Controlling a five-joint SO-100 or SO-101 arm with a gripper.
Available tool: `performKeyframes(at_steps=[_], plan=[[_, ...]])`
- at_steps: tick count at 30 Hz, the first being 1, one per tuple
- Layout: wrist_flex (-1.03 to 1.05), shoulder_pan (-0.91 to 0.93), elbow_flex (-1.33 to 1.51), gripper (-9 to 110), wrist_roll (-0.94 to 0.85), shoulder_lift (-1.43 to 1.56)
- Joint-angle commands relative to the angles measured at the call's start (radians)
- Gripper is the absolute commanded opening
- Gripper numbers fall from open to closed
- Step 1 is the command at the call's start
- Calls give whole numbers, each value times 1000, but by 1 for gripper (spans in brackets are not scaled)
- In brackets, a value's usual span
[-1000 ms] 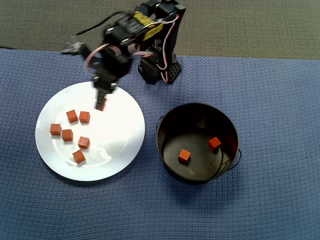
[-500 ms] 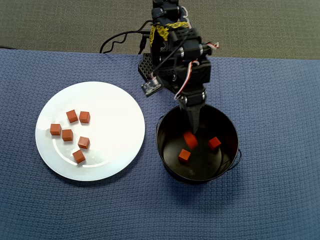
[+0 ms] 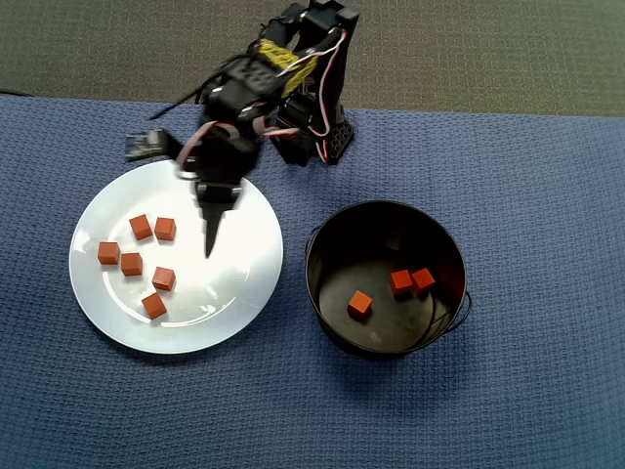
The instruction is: Pick up the red cubes from the white plate and place them in the black recipient
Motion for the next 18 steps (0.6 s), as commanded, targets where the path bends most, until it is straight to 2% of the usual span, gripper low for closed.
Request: performKeyframes(at_steps=[1, 5, 9, 18], plan=[[-141, 117, 44, 33, -86, -84], [-169, 179, 5, 27, -14, -209], [-55, 202, -110, 27, -3, -331], [-41, 206, -206, 26, 2, -474]])
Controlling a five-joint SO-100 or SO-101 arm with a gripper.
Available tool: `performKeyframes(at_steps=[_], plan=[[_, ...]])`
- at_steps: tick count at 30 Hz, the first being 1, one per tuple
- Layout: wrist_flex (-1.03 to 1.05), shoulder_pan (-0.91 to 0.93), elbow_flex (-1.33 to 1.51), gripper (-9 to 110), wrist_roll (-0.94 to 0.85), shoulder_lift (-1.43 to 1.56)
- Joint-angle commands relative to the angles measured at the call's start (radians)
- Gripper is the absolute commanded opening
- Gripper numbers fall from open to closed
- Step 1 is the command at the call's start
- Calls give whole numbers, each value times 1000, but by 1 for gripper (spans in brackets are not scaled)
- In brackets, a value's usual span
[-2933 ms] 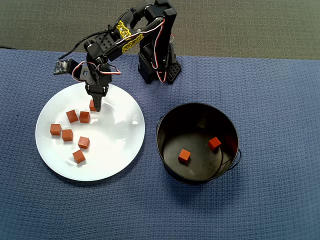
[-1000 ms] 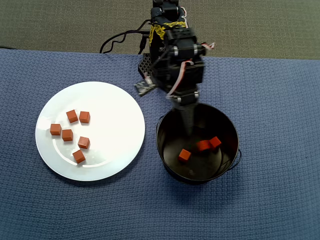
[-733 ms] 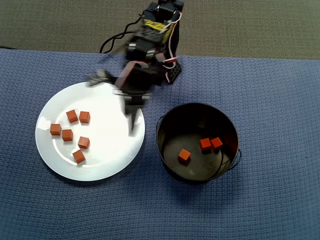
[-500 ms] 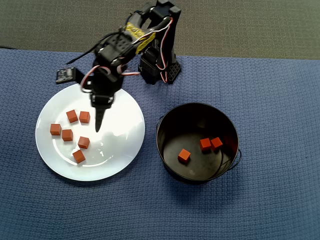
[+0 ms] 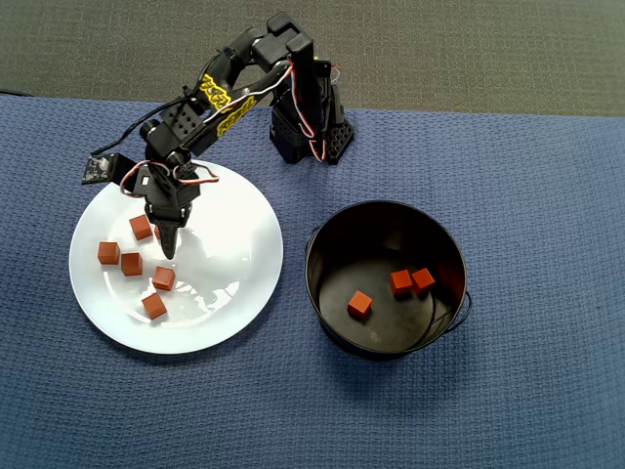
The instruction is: Pick up the red cubes from the white plate and place them in the black recipient
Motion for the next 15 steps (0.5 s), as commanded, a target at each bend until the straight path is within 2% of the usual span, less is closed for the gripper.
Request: performKeyframes(at_steps=[1, 9, 15], plan=[[14, 20, -86, 26, -3, -18], [-12, 34, -109, 23, -126, -77], [-23, 49, -144, 21, -149, -110]])
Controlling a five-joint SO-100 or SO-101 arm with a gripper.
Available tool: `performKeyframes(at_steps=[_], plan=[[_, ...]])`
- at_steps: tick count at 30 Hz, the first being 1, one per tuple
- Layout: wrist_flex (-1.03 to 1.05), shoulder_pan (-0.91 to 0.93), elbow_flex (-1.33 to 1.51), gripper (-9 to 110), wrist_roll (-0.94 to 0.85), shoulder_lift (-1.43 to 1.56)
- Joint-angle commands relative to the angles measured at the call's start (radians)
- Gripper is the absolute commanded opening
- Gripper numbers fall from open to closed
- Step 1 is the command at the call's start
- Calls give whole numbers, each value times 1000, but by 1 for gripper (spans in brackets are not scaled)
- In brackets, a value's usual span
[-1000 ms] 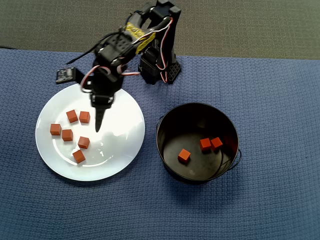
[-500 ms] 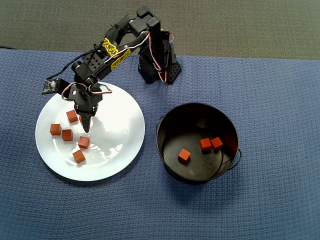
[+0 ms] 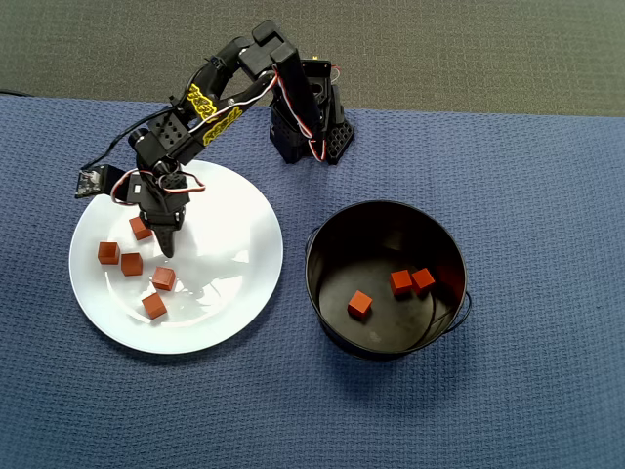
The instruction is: Pick up the red cubes from the white plate and place them in the black recipient
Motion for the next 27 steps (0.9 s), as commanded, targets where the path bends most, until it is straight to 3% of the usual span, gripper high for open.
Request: performKeyframes(at_steps=[1, 7, 12, 19, 27], plan=[[-14, 15, -83, 21, -18, 0], [-18, 15, -103, 16, 2, -12], [-32, 15, -100, 0, 37, -3], [67, -54, -97, 0, 170, 178], [330, -334, -98, 0, 434, 629]])
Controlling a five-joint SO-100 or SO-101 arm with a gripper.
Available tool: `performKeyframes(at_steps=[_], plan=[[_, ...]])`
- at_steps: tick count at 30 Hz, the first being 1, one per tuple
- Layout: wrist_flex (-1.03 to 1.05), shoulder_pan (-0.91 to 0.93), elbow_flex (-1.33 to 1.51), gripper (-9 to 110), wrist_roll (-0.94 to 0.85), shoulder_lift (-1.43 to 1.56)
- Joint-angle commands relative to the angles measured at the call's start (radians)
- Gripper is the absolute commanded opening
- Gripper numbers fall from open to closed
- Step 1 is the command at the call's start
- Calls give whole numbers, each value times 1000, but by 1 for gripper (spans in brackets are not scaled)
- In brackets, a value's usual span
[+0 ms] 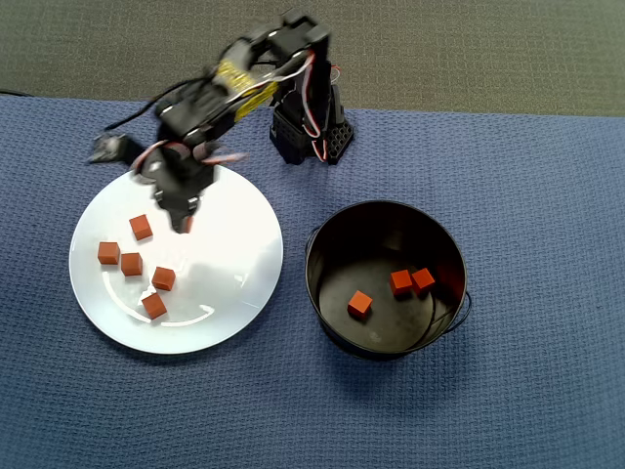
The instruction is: Pick up the red cubes from the white plate and place them in the black recipient
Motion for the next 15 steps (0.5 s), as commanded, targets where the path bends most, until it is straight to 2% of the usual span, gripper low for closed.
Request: performKeyframes(at_steps=[1, 6, 11, 14, 15], plan=[[89, -198, -35, 0, 166, 301], [133, -502, -17, 0, 374, 499], [98, -824, 83, 0, 494, 554], [60, -963, 176, 27, 476, 497], [55, -968, 183, 31, 463, 476]])
